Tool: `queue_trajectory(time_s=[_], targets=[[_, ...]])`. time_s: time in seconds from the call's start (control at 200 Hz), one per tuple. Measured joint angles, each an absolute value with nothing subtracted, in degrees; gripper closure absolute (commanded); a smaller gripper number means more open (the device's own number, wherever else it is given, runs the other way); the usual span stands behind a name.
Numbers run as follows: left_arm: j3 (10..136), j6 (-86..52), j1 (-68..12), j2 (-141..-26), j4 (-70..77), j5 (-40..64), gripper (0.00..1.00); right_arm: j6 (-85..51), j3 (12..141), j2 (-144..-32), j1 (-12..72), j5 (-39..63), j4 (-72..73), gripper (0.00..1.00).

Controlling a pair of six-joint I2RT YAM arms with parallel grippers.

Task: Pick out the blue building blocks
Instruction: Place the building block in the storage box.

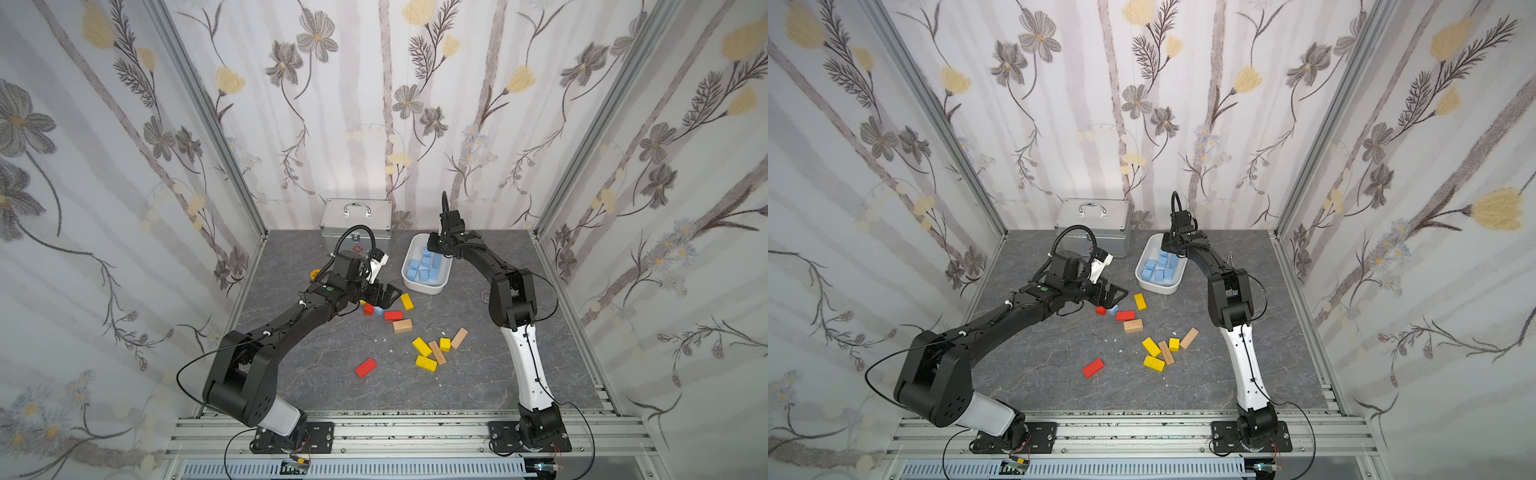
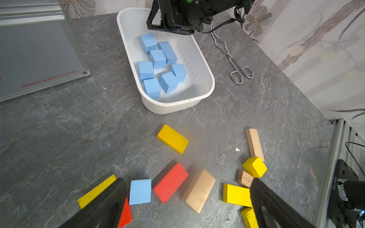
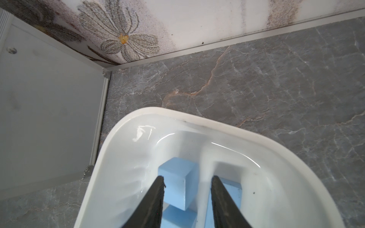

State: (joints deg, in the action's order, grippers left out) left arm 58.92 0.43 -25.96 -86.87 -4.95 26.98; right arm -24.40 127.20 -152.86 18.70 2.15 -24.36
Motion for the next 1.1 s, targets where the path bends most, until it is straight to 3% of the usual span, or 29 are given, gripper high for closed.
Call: queue_trajectory(time_s=[0.34,0.884,1.104], targets=[[59.0,0.4,-26.1,-87.2,-5.3,27.0,0.0,-24.8,127.3,-152.8,18.6,3.2,-24.3,0.56],[57.0,0.5,-26.1,-81.4,-5.3,25.6,0.0,-22.7,124.1,-144.9,19.8,4.4,-25.0,0.34],[56.2,0.5,-24.8,-77.6,-6.0,25.5,0.0,-20.2,118.3,-137.4,22.6,2.6,-24.7,0.3]])
